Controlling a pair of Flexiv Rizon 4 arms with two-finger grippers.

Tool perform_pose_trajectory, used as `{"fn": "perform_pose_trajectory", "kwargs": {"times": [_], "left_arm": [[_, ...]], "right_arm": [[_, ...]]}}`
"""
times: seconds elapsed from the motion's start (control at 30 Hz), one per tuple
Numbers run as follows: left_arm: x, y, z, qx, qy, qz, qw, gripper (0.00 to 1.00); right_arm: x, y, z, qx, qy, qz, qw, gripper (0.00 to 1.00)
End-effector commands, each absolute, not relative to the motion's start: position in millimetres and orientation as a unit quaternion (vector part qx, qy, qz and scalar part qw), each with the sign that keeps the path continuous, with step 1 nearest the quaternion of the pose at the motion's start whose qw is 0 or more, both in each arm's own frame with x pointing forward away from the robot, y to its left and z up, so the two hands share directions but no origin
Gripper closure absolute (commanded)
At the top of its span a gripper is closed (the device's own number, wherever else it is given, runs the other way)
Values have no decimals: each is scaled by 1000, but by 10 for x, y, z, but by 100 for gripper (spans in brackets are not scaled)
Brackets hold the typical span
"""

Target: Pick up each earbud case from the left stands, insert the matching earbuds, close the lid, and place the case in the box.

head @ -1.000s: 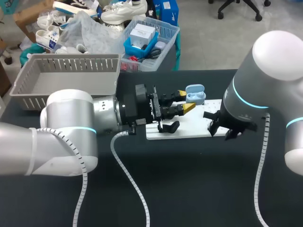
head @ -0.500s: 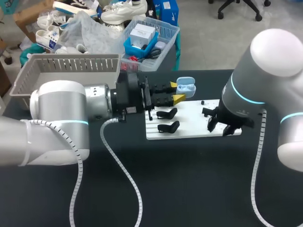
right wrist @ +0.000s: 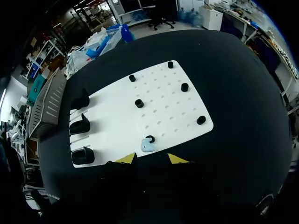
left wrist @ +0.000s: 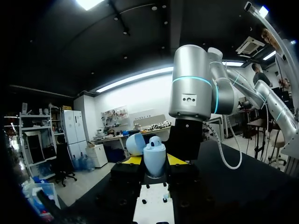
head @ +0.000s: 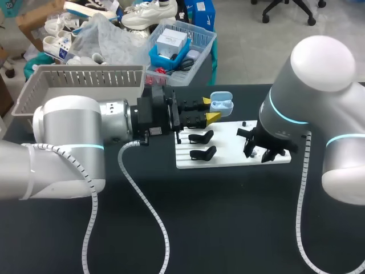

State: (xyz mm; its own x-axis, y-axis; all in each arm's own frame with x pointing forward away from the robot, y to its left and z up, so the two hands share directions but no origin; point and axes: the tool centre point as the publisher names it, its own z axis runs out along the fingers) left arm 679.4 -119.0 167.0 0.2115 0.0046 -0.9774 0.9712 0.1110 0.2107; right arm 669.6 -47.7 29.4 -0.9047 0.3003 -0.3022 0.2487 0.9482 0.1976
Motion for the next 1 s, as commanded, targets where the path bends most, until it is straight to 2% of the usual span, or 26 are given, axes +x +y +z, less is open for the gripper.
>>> {"fn": "perform_pose_trajectory", "kwargs": {"times": [0.03, 0.63, 0.73, 1.0], "left_arm": [[6790, -1193, 1673, 520, 470, -416, 579, 100], [6790, -1193, 1673, 520, 470, -416, 579, 100], [6790, -1193, 1673, 520, 470, -416, 579, 100], [6790, -1193, 1673, 520, 470, -416, 579, 100]], "right_arm": [[6742, -429, 257, 152, 972, 76, 165, 62], [6836, -440, 204, 159, 971, 79, 162, 65], [6838, -444, 202, 160, 971, 79, 162, 73], [6844, -451, 185, 162, 971, 80, 160, 76]]}}
